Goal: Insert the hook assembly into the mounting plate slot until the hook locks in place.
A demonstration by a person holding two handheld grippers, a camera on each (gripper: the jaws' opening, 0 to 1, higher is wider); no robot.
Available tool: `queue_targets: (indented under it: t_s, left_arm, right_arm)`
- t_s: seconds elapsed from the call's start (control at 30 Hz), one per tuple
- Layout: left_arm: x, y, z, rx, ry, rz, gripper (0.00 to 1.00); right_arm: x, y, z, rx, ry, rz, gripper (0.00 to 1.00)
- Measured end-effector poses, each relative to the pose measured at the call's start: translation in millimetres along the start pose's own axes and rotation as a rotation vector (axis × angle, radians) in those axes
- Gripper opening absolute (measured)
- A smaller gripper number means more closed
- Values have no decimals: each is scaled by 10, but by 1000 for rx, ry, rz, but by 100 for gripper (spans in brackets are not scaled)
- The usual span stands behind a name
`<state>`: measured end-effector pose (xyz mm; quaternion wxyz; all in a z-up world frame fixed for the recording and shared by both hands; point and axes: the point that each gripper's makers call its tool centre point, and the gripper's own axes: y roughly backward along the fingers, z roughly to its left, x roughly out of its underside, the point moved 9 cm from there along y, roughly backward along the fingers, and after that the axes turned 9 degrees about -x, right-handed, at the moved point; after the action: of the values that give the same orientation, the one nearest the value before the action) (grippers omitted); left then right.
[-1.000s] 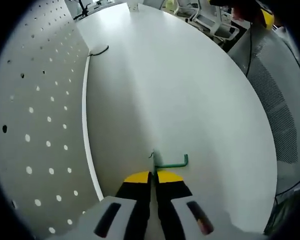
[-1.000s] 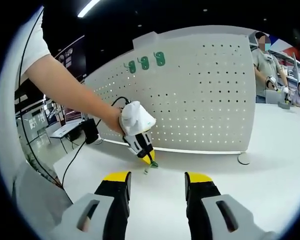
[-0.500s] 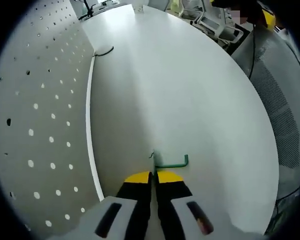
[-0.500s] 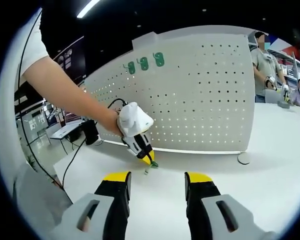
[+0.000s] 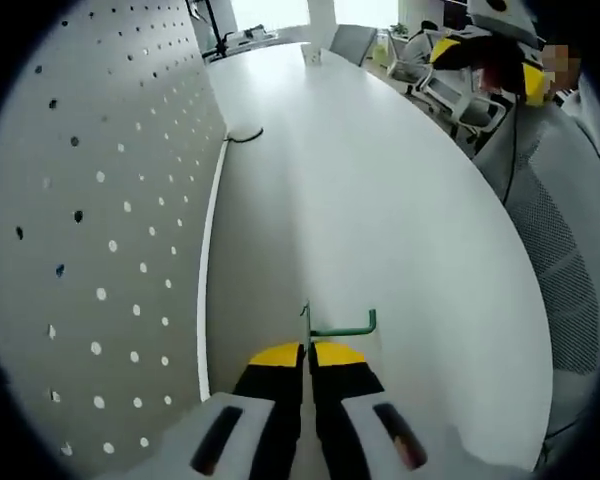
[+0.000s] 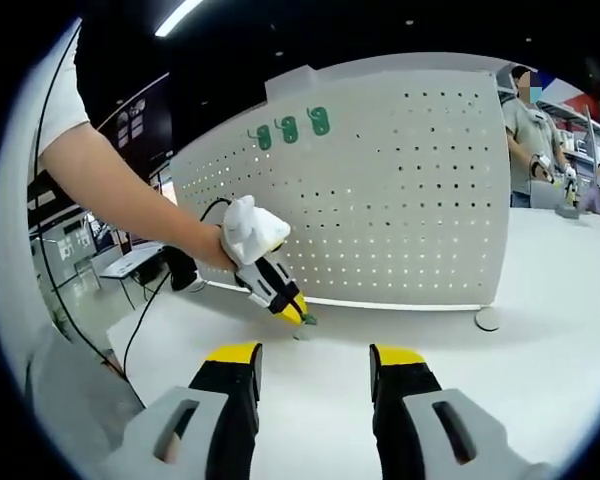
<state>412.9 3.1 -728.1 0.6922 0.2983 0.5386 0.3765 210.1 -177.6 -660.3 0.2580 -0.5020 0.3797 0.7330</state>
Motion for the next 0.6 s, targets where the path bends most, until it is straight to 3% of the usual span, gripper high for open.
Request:
queue_targets:
  t_s: [0.1, 0.6]
  left_arm:
    - [-23, 51, 38, -40, 29, -21, 2]
    - [-112, 307, 20, -101, 86, -97, 2]
  right_arm:
    - [0, 1, 8, -2, 7, 1, 42]
    - [0, -9, 23, -2, 37, 12, 48]
